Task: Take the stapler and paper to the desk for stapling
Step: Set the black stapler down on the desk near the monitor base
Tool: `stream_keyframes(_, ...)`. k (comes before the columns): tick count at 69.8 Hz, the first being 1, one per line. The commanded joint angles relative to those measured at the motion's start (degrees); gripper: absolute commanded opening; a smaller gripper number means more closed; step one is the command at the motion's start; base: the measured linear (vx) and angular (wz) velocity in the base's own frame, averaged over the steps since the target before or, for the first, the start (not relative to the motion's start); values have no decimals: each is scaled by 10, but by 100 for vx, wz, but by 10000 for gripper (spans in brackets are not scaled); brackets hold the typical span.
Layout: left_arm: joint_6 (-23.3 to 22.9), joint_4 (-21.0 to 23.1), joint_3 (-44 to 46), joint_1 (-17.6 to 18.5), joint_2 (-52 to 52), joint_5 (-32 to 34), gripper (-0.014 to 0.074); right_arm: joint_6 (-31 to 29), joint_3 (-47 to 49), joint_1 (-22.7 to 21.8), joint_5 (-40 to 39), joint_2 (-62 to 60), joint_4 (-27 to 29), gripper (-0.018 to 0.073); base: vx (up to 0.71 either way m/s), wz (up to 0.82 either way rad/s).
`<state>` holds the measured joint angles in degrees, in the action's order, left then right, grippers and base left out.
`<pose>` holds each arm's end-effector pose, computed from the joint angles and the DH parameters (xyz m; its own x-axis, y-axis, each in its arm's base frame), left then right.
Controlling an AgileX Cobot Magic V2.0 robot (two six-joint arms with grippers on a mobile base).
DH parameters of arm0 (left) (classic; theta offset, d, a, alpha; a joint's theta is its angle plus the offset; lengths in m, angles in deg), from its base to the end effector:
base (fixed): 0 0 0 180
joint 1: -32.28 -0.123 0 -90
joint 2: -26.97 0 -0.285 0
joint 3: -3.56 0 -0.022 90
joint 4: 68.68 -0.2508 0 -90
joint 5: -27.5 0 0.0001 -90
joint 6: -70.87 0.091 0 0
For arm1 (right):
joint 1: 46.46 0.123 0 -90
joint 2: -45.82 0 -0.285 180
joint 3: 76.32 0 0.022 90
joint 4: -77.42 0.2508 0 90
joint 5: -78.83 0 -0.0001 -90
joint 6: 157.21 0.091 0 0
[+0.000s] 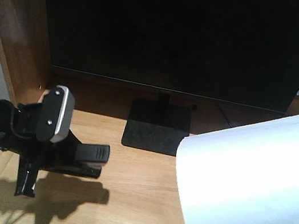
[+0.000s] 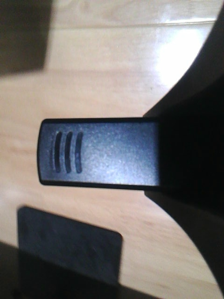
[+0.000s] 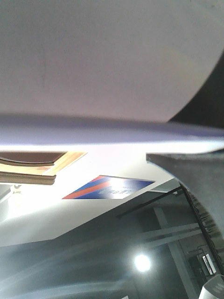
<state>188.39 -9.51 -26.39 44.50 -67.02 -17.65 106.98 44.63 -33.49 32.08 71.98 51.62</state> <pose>0.2569 -0.1124 0.2223 0.0966 0.7304 -0.6761 0.9648 0.0983 0.2441 0.0418 0.0392 0.3561 -0.0823 0.8692 -0.4876 -0.8371 0.2052 0.5072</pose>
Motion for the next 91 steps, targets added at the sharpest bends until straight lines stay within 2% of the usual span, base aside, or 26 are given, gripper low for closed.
stream_keyframes(1, 55, 76, 21, 0, -12, -27, -6, -3, 15, -4, -24, 7, 9, -6, 0, 0)
stream_keyframes(25, 54, 90, 23, 3, -108, -32, -6, -3, 15, -4, -24, 7, 9, -6, 0, 0)
stream_keyframes(47, 54, 93, 61, 9, -167, -44, -6, -3, 15, -4, -24, 7, 9, -6, 0, 0)
stream_keyframes(91, 54, 94, 61, 8, -194, -35, 24, -3, 15, -4, -24, 7, 9, -6, 0, 0)
